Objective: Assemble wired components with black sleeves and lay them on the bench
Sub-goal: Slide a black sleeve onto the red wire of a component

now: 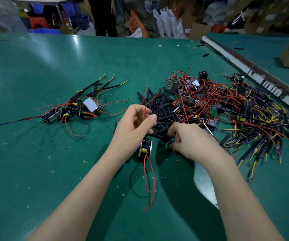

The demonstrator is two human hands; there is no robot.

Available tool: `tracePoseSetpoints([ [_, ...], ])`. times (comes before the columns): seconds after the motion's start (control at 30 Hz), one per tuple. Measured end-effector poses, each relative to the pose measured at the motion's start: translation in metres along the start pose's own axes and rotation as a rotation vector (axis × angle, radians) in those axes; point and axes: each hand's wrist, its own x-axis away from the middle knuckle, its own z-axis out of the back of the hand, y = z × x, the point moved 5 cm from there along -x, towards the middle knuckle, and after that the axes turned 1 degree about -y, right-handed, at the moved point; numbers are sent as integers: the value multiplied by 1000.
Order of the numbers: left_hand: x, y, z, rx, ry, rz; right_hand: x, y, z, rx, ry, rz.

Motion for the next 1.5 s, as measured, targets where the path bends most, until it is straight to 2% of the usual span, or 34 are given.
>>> tracePoseSetpoints([
  [0.1,1,-3,2,-44,1,-6,0,-1,-3,-1,-10,53],
  [0.2,1,-1,3,-49,6,-14,-2,3,9,-329,43,160],
  [0.37,1,1,1,-5,-18,13,4,1,36,-877,454,248],
  [0.47,1,2,1,2,-19,11,6,-5,38,-1005,605,244],
  [0.73,0,-3,8,-12,22,33,12,-1,45,-979,783,268],
  [1.1,0,-2,5,-26,-2,25,8,-11,36,-870,696,314],
  [1.33,0,1,4,-9,-11,4,4,-12,33,-1014,649,298],
  [1.5,0,1,5,31,52,11,18,-19,39,-655,902,410],
])
